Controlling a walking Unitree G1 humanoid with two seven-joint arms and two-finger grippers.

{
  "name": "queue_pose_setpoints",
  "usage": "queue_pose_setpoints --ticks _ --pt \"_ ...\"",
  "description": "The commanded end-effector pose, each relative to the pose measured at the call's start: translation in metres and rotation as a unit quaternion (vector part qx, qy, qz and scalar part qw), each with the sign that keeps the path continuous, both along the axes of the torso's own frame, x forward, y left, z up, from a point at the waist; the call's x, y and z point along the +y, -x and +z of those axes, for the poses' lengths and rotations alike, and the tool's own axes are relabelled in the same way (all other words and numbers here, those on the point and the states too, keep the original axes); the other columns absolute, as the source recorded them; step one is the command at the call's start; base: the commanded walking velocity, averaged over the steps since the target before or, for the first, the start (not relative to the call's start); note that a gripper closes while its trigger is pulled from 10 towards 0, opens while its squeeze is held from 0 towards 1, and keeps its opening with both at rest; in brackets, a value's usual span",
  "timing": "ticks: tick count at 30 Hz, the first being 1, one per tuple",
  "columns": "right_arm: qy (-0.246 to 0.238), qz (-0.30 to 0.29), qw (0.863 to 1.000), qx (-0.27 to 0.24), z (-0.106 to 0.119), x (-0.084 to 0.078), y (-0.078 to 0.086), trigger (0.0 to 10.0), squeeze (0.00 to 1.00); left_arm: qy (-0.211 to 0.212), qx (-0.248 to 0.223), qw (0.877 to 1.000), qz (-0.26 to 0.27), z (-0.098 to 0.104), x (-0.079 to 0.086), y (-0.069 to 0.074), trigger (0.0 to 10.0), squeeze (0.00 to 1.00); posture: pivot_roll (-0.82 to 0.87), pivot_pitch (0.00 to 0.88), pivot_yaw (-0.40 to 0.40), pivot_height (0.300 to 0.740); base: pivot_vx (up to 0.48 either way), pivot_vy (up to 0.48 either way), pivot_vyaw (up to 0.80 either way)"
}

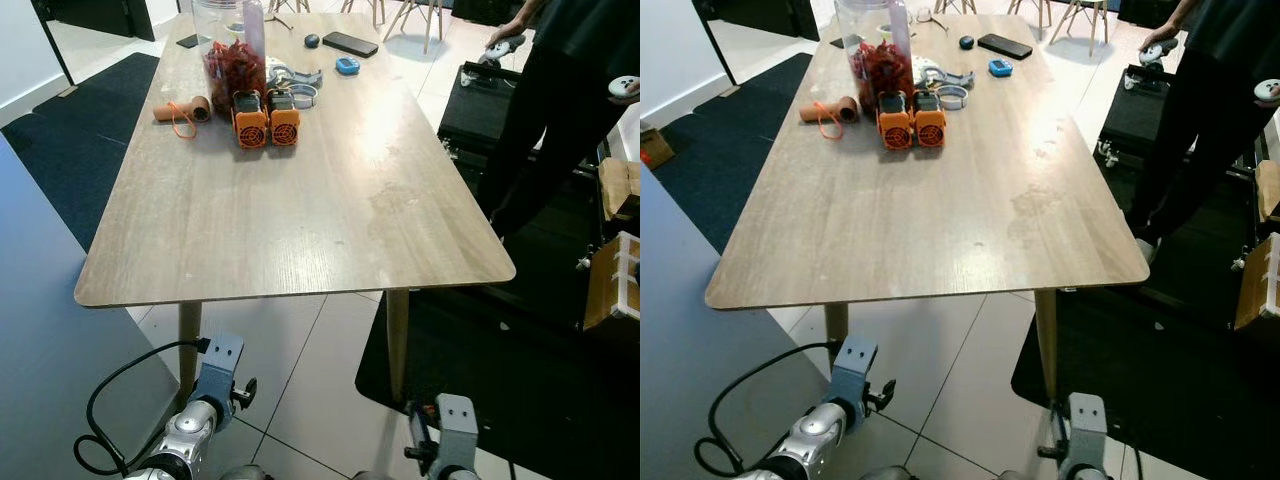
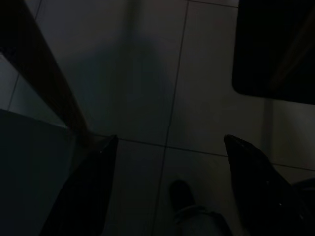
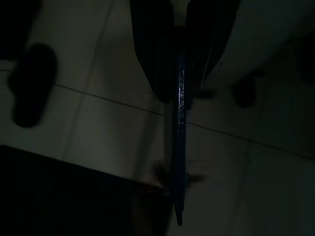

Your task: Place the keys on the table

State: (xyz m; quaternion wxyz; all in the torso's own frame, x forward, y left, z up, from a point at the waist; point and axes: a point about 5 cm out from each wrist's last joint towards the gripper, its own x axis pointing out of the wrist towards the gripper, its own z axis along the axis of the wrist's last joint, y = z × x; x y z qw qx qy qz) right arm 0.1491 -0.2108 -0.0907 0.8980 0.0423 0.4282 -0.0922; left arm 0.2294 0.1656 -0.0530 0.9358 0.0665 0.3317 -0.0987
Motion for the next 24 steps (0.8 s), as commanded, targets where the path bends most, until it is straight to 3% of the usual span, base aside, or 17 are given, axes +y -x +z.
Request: queue_pose_setpoints --ticks 1,3,4,6,9,10,11,12,13,15,16,17,19,22,23,24 --pt "0.028 -0.033 0.999 0.015 -0.001 -0.015 0.012 10.0 0.0 -0.013 0.005 1.0 -0.002 -0.002 0.006 0.004 10.0 0.0 0.09 0.054 -0.012 0.74 0.0 0.0 0.0" --pt "0.065 -0.075 0.995 0.017 0.002 -0.039 0.022 10.0 0.0 -0.014 0.005 1.0 0.0 -0.002 0.007 0.004 10.0 0.0 0.09 0.055 -0.011 0.74 0.0 0.0 0.0" --pt "0.065 -0.075 0.995 0.017 0.002 -0.039 0.022 10.0 0.0 -0.014 0.005 1.0 0.0 -0.002 0.007 0.004 10.0 0.0 0.09 0.055 -0.011 0.74 0.0 0.0 0.0" --pt "0.106 -0.122 0.987 0.005 0.01 -0.068 0.03 10.0 0.0 -0.014 0.006 1.0 0.001 -0.002 0.009 0.005 10.0 0.0 0.09 0.055 -0.011 0.74 0.0 0.0 0.0" --pt "0.106 -0.122 0.987 0.005 0.01 -0.068 0.03 10.0 0.0 -0.014 0.006 1.0 0.001 -0.002 0.009 0.005 10.0 0.0 0.09 0.055 -0.011 0.74 0.0 0.0 0.0" --pt "0.127 -0.156 0.979 -0.013 0.018 -0.086 0.031 10.0 0.0 -0.014 0.006 1.0 0.001 -0.002 0.009 0.005 10.0 0.0 0.09 0.055 -0.011 0.74 0.0 0.0 0.0" --pt "0.127 -0.156 0.979 -0.013 0.018 -0.086 0.031 10.0 0.0 -0.014 0.006 1.0 0.001 -0.002 0.009 0.005 10.0 0.0 0.09 0.055 -0.011 0.74 0.0 0.0 0.0" --pt "0.15 -0.21 0.965 -0.044 0.031 -0.112 0.03 10.0 0.0 -0.015 0.006 1.0 0.001 -0.002 0.01 0.005 10.0 0.0 0.09 0.056 -0.012 0.74 0.0 0.0 0.0" --pt "0.15 -0.21 0.965 -0.044 0.031 -0.112 0.03 10.0 0.0 -0.015 0.006 1.0 0.001 -0.002 0.01 0.005 10.0 0.0 0.09 0.056 -0.012 0.74 0.0 0.0 0.0" --pt "0.189 -0.291 0.93 -0.125 0.066 -0.157 0.02 10.0 0.0 -0.015 0.008 1.0 0.001 -0.003 0.01 0.006 10.0 0.0 0.08 0.054 -0.013 0.74 0.0 0.0 0.0" --pt "0.2 -0.307 0.917 -0.156 0.081 -0.17 0.014 10.0 0.0 -0.015 0.009 1.0 0.0 -0.003 0.01 0.006 10.0 0.0 0.08 0.054 -0.013 0.74 0.0 0.0 0.0" --pt "0.2 -0.307 0.917 -0.156 0.081 -0.17 0.014 10.0 0.0 -0.015 0.009 1.0 0.0 -0.003 0.01 0.006 10.0 0.0 0.08 0.054 -0.013 0.74 0.0 0.0 0.0" --pt "0.213 -0.313 0.903 -0.203 0.102 -0.185 0.0 10.0 0.0 -0.014 0.01 1.0 -0.002 -0.003 0.01 0.007 10.0 0.0 0.08 0.053 -0.012 0.74 0.0 0.0 0.0" --pt "0.21 -0.321 0.873 -0.303 0.147 -0.203 -0.034 10.0 0.0 -0.014 0.01 1.0 -0.003 -0.003 0.009 0.006 10.0 0.0 0.08 0.051 -0.013 0.74 0.0 0.0 0.0" --pt "0.21 -0.321 0.873 -0.303 0.147 -0.203 -0.034 10.0 0.0 -0.014 0.01 1.0 -0.003 -0.003 0.009 0.006 10.0 0.0 0.08 0.051 -0.013 0.74 0.0 0.0 0.0" --pt "0.198 -0.32 0.862 -0.339 0.164 -0.207 -0.048 10.0 0.0 -0.013 0.009 1.0 -0.004 -0.003 0.009 0.006 10.0 0.0 0.08 0.051 -0.013 0.74 0.0 0.0 0.0"
